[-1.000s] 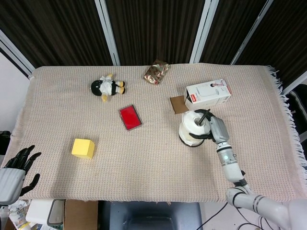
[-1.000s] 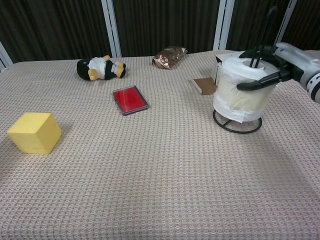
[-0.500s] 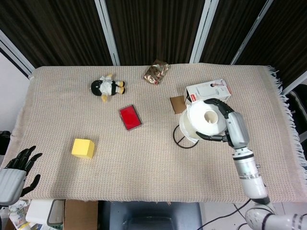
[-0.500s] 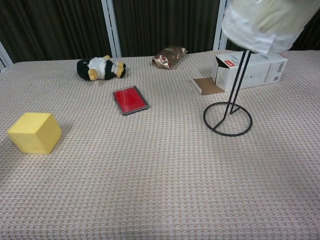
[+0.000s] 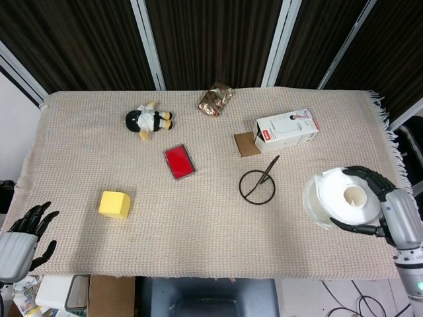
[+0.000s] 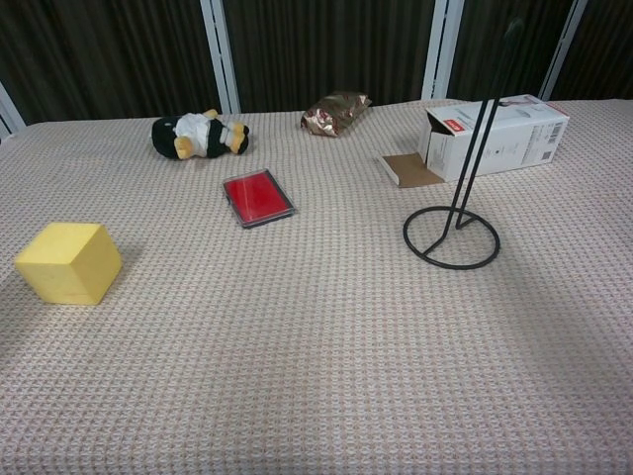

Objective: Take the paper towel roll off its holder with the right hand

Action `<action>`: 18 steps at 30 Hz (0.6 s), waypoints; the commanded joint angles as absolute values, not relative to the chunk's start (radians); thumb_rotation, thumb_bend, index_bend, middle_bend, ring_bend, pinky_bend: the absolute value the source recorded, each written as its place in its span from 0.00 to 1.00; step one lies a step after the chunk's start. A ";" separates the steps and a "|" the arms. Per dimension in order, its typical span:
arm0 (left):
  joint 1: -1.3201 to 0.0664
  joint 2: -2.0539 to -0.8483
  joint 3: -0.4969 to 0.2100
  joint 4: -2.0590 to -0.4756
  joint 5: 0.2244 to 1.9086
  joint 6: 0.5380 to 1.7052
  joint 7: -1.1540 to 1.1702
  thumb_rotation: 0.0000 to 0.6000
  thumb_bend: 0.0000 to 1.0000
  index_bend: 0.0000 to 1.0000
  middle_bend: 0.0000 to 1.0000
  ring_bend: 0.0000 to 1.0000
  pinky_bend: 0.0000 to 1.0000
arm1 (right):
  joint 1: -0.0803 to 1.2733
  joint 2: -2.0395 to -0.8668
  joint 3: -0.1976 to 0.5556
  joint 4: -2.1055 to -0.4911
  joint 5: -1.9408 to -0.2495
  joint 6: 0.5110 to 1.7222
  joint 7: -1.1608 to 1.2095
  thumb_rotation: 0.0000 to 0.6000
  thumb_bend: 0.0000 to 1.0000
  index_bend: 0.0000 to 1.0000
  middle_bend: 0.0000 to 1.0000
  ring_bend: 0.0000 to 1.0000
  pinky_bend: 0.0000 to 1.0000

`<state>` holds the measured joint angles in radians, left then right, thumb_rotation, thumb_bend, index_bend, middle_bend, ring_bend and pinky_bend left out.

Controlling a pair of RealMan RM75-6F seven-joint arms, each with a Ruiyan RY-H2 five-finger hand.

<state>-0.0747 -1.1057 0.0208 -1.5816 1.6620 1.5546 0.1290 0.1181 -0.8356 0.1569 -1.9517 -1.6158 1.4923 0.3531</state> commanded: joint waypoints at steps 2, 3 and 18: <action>-0.076 -1.108 0.021 -1.580 1.664 1.553 0.137 1.00 0.41 0.20 0.07 0.11 0.32 | 0.110 -0.950 0.066 -1.761 -1.617 1.384 0.275 1.00 0.18 0.52 0.50 0.55 0.59; -0.076 -1.108 0.022 -1.580 1.664 1.552 0.139 1.00 0.41 0.19 0.07 0.11 0.32 | 0.118 -0.986 0.067 -1.727 -1.605 1.370 0.262 1.00 0.18 0.52 0.50 0.55 0.59; -0.074 -1.106 0.022 -1.582 1.663 1.553 0.134 1.00 0.41 0.19 0.08 0.11 0.33 | 0.252 -1.328 0.053 -1.300 -1.484 1.130 0.219 1.00 0.18 0.20 0.24 0.21 0.27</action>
<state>-0.0743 -1.1063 0.0220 -1.5816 1.6632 1.5532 0.1343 0.2384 -1.3369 0.0726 -1.2871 -1.4979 1.1572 0.2374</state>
